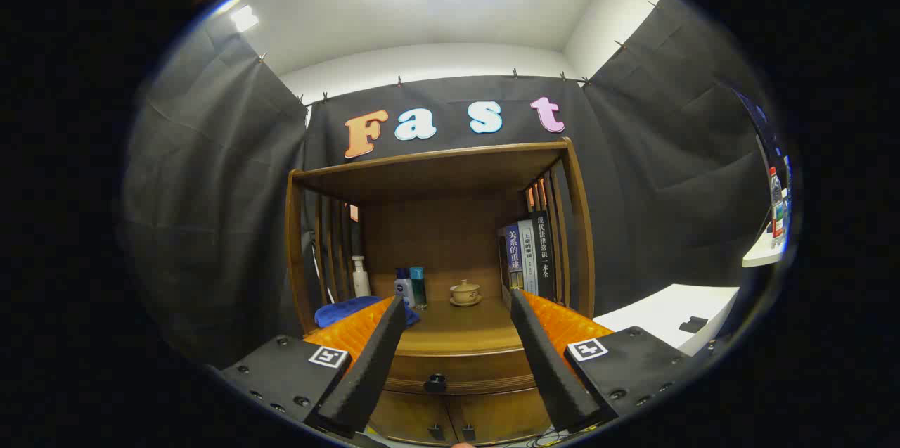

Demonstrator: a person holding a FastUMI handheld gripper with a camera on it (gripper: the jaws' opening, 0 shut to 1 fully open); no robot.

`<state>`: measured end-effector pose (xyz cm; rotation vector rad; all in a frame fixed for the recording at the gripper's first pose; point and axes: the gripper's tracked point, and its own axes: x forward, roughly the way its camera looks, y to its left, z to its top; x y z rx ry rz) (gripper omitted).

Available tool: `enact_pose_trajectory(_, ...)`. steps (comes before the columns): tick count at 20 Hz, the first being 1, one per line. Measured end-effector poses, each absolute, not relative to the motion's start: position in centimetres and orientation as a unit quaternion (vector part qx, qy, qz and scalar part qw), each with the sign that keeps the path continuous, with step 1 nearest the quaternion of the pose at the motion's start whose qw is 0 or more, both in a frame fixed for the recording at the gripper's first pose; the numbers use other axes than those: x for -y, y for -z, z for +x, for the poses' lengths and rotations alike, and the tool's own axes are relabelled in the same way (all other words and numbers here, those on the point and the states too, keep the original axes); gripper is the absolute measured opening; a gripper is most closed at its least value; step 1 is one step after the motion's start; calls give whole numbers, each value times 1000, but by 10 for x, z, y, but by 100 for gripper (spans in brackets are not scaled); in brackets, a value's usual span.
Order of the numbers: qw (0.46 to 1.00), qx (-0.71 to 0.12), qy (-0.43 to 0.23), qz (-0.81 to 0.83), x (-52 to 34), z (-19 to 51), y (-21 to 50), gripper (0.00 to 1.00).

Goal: Pull open the drawer, take out the items inside it, and place them on the countertop above the cabinet.

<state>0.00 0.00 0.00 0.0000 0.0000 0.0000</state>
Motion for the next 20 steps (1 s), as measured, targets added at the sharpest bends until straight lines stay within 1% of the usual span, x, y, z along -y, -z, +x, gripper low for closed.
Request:
enact_pose_trajectory(5,999,33,6,-18,-1,20,-17,97)
enact_pose_trajectory(7,999,19,-9,-28,-6,34,-12,97)
enact_pose_trajectory(11,999,1,-2,-50,17,62,-13,99)
enact_pose_trajectory(16,1000,-13,-7,-18,10,64,0,99)
enact_pose_trajectory(20,999,-36,-23,27,-14,65,30,99)
